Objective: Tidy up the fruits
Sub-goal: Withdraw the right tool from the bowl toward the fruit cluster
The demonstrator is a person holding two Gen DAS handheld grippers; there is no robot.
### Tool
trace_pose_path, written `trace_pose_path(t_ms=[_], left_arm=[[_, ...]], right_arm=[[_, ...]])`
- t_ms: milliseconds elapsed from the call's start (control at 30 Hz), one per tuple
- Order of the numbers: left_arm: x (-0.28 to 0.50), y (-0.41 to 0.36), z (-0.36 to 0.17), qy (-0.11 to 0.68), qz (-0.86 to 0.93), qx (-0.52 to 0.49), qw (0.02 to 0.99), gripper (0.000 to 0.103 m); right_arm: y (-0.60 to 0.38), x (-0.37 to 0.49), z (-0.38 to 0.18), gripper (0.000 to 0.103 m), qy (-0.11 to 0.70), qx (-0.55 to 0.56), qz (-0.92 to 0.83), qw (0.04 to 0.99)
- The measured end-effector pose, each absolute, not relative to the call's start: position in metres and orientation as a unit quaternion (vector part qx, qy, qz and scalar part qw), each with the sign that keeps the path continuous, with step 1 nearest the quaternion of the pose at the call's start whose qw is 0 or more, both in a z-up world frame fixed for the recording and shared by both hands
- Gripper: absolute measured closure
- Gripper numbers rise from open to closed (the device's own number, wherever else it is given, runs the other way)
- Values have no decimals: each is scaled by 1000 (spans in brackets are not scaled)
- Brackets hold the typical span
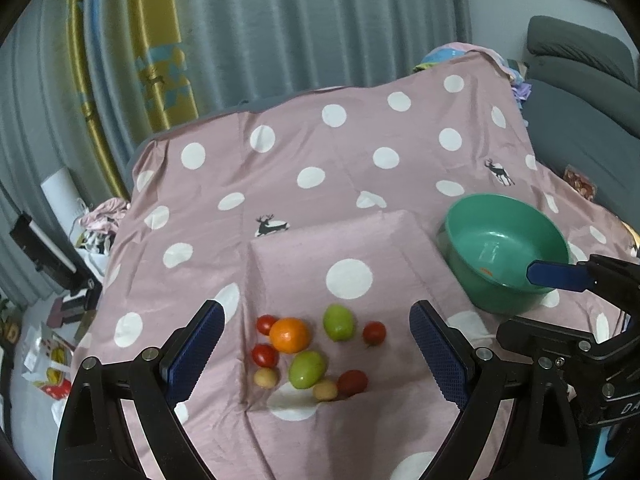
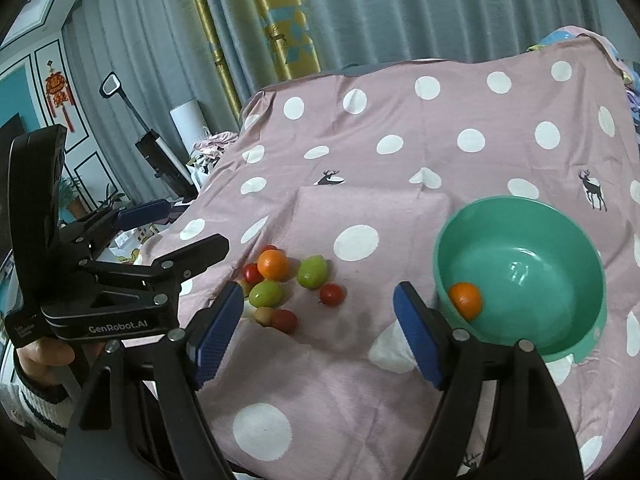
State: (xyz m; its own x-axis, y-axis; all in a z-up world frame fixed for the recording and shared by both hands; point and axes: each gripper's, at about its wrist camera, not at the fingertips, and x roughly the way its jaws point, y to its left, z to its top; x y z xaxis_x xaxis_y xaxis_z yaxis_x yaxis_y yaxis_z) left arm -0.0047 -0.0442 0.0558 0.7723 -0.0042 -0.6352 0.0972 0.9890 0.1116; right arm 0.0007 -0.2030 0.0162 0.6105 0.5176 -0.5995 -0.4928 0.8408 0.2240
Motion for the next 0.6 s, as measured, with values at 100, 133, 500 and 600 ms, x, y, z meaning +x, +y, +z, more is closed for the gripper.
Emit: trace_pose_path(t_ms=[100, 133, 500, 600], left_arm=[[-3, -38, 52, 339, -26, 63, 938, 9], [-2, -36, 51, 341, -26, 60, 938, 9], [12, 28, 23, 387, -49, -52, 919, 9], [12, 54, 11, 400, -56, -101, 909, 9]], right_arm=[[-196, 3, 14, 25, 344, 14, 286, 894], [-194, 4, 13, 25, 345, 13, 288, 893], [-178, 18, -3, 25, 369, 9, 296, 881], [-176, 21, -10, 25, 377, 11, 296, 878]])
